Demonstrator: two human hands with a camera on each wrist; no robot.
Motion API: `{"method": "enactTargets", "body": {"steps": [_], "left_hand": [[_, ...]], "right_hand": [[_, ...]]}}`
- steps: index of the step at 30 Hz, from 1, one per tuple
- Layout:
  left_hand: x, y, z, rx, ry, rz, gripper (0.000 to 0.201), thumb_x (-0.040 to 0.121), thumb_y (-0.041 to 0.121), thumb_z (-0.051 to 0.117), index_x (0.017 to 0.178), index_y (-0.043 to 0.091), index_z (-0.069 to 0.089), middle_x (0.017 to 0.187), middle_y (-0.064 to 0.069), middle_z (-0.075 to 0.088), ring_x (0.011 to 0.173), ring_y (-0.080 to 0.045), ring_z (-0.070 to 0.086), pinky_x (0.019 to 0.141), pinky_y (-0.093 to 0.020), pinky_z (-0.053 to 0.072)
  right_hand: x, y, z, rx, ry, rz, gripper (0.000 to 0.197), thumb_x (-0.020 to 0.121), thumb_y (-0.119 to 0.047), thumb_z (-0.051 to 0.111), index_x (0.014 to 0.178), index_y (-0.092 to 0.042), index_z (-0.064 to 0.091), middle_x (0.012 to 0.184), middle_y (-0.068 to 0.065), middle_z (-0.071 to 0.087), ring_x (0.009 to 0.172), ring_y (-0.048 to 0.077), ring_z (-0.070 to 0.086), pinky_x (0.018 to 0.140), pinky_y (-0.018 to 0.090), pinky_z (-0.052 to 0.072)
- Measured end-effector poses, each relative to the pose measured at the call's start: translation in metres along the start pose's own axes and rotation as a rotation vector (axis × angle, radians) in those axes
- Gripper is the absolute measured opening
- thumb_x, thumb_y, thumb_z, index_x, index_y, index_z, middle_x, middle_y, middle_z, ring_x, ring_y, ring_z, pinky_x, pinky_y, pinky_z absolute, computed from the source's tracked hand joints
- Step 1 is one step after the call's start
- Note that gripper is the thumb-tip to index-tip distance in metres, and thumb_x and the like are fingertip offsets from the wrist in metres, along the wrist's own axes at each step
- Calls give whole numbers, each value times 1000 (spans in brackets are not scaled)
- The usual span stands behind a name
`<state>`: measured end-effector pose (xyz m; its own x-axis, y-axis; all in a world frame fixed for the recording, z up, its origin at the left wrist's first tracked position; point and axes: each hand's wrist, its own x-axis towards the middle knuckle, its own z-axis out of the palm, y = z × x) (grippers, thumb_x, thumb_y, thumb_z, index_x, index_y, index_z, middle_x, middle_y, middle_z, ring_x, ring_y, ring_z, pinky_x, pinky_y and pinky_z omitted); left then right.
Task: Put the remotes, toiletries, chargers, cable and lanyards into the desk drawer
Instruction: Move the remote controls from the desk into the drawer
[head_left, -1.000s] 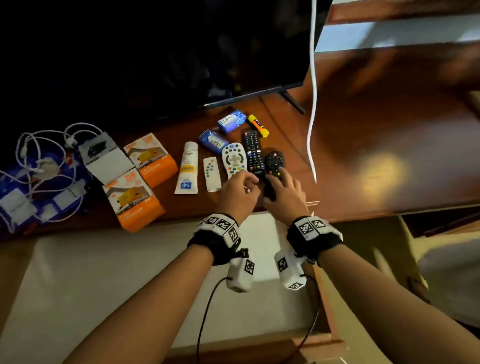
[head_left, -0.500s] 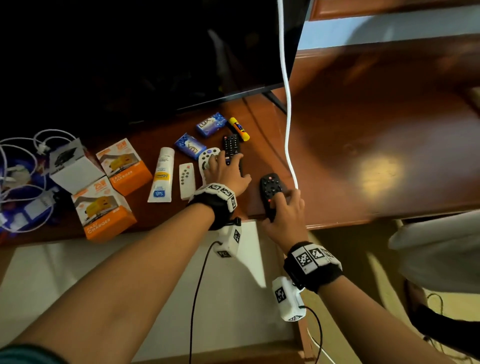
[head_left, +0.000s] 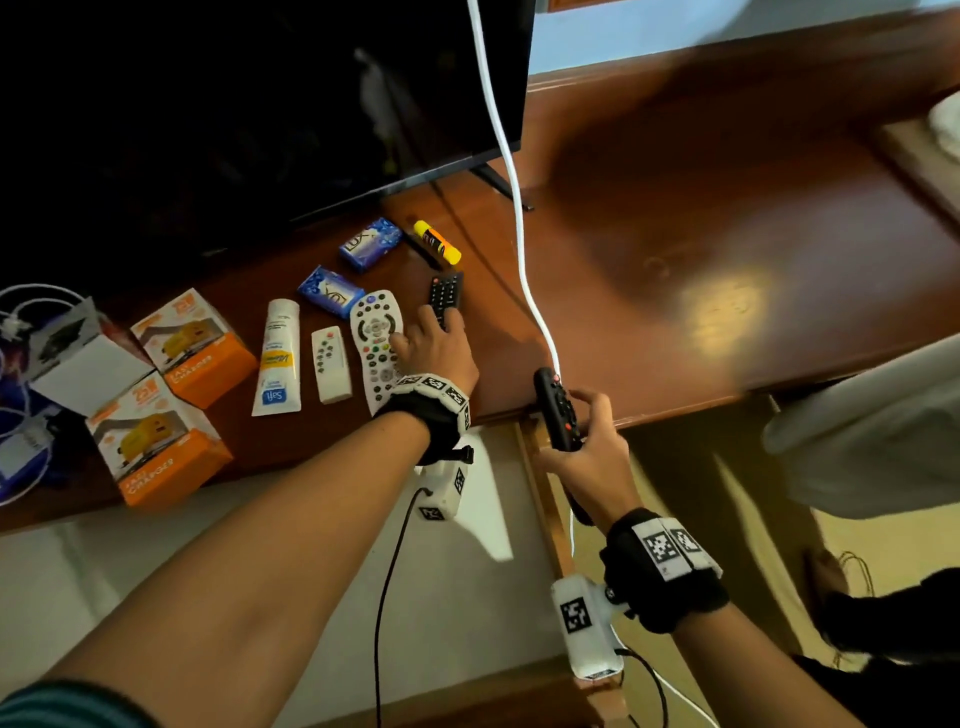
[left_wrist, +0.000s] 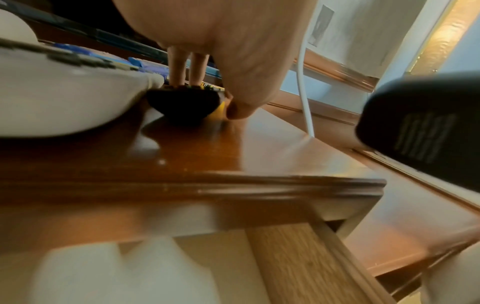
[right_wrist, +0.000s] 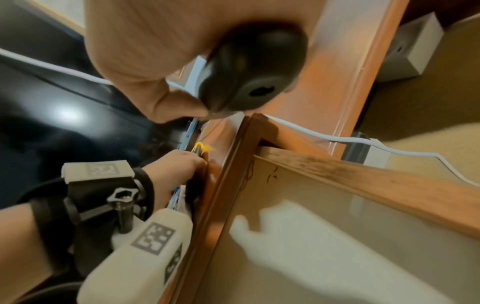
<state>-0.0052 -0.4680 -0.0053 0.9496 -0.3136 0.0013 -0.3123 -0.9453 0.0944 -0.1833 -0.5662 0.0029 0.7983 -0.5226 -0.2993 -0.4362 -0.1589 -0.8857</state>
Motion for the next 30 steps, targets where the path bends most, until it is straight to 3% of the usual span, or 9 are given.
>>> {"method": "enactTargets", "body": {"steps": [2, 5, 9, 12, 18, 21, 24, 27, 30], "left_hand": [[-5, 3, -3, 12, -13, -8, 46, 80, 13, 59, 122, 16, 41, 128, -16, 39, 108, -37, 50, 94, -45, 31], [-8, 4, -7, -16, -74, -68, 56, 80, 16, 62, 128, 14, 33, 131, -19, 35, 110, -40, 48, 97, -47, 31], [-18, 3, -19, -280, -132, -185, 62, 75, 18, 64, 128, 17, 30, 130, -19, 34, 114, -44, 44, 99, -48, 35], [-39, -2, -32, -571, -118, -200, 63, 74, 19, 65, 127, 19, 30, 130, -17, 41, 115, -38, 44, 98, -46, 41], [-111, -26, -41, -1008, -237, -123, 79, 74, 20, 70, 140, 24, 25, 115, 5, 53, 105, -16, 57, 93, -31, 46], [-147, -45, -28, -1010, -359, -127, 81, 74, 26, 71, 142, 27, 28, 116, 6, 56, 104, -14, 58, 92, -31, 47], [-173, -68, -7, -915, -505, -173, 83, 66, 48, 67, 139, 30, 33, 122, 4, 61, 106, -15, 60, 94, -35, 48], [-189, -90, 12, -756, -645, -191, 81, 72, 50, 65, 141, 28, 30, 124, 1, 60, 105, -18, 59, 91, -32, 47], [-195, -106, 30, -640, -705, -200, 80, 76, 48, 65, 143, 27, 26, 124, -2, 59, 105, -21, 59, 87, -30, 47]], "right_hand": [[-1, 3, -3, 49, -15, 21, 57, 74, -6, 67, 116, -32, 39, 90, -3, 58, 76, 16, 62, 59, 21, 47], [-3, 9, -2, 80, -4, 60, 46, 78, -17, 67, 111, -37, 42, 94, 1, 62, 78, 20, 63, 59, 27, 47], [-7, 13, 4, 70, 5, 100, 37, 81, -37, 67, 110, -36, 46, 99, 5, 63, 82, 22, 63, 59, 28, 46], [-13, 9, 10, 37, -1, 101, 37, 82, -44, 65, 112, -33, 48, 96, 1, 63, 83, 17, 62, 60, 27, 46], [-31, 8, 34, 17, -89, 31, 45, 83, -31, 69, 122, -27, 48, 106, -8, 59, 88, 3, 58, 76, 24, 49], [-39, 19, 50, -97, -195, 3, 67, 80, -29, 71, 137, -30, 36, 125, -6, 54, 105, 11, 57, 84, 22, 45], [-41, 32, 64, -210, -264, 52, 80, 74, -32, 75, 141, -31, 31, 148, -3, 36, 123, 16, 48, 97, 28, 40], [-42, 36, 77, -369, -352, 176, 80, 72, -35, 74, 136, -37, 27, 128, 2, 58, 104, 24, 62, 90, 38, 52], [-41, 39, 90, -546, -417, 233, 75, 74, -29, 76, 131, -30, 27, 115, 10, 63, 96, 31, 65, 84, 39, 54]]}}
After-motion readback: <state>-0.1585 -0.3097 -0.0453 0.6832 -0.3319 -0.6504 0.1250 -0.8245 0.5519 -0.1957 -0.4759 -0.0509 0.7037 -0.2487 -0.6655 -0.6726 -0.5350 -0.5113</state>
